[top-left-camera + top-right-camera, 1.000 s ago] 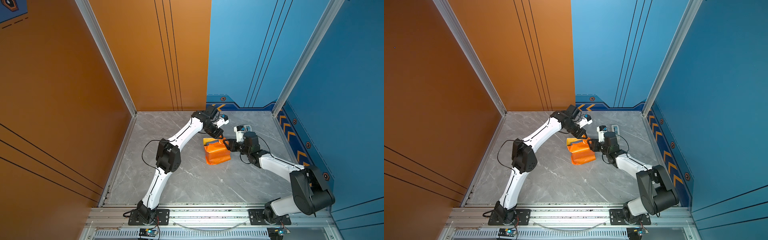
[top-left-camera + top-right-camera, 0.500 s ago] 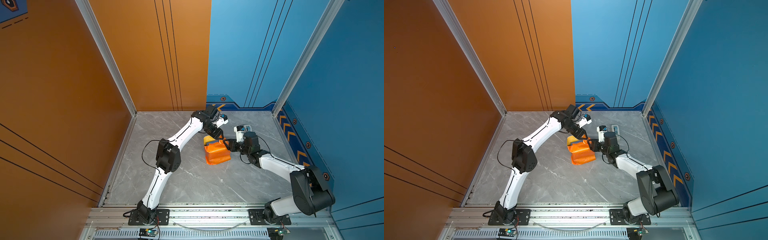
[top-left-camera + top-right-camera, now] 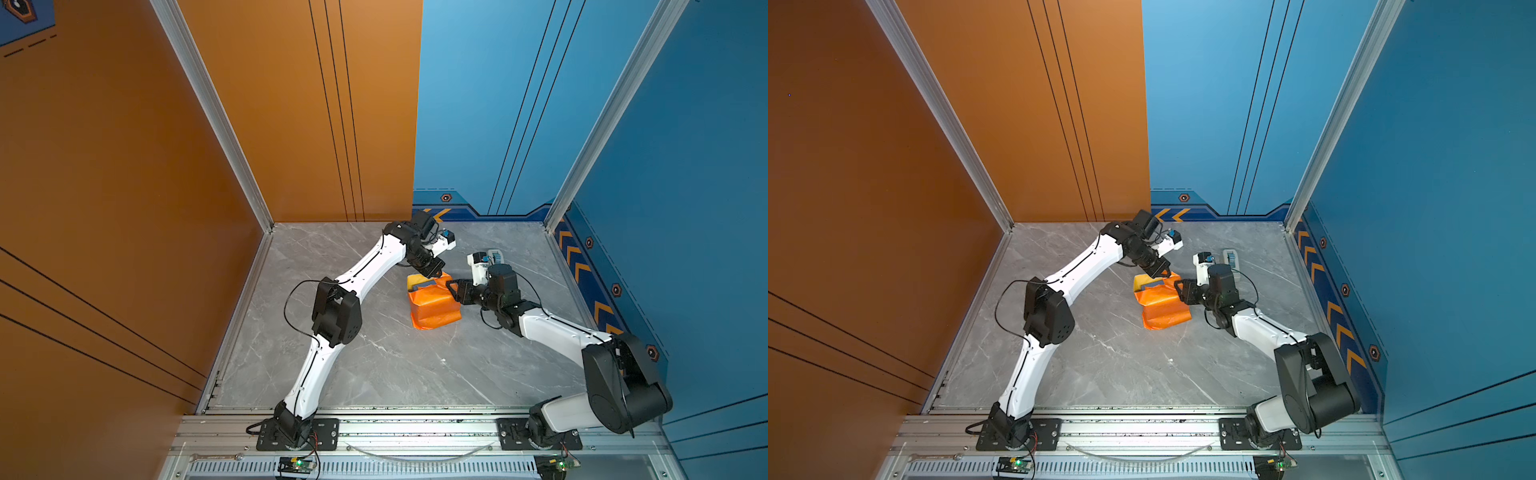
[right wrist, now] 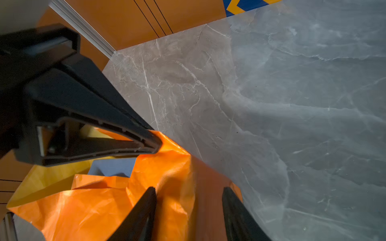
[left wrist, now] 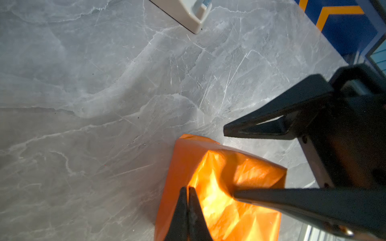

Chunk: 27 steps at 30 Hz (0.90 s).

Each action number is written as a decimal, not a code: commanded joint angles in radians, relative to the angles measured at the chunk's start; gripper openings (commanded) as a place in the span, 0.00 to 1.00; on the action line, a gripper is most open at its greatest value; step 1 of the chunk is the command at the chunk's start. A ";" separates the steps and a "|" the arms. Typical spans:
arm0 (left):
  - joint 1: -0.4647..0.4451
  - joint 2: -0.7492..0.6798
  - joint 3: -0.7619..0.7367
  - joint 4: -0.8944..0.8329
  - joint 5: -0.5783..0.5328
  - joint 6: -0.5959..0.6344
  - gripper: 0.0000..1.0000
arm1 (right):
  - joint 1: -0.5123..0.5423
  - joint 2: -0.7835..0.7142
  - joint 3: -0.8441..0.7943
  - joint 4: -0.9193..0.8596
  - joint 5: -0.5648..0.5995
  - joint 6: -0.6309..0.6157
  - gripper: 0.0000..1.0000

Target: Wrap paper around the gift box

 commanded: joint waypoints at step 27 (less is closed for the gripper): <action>0.008 -0.019 0.029 -0.023 -0.033 0.018 0.16 | -0.023 0.153 0.006 -0.272 -0.070 0.031 0.51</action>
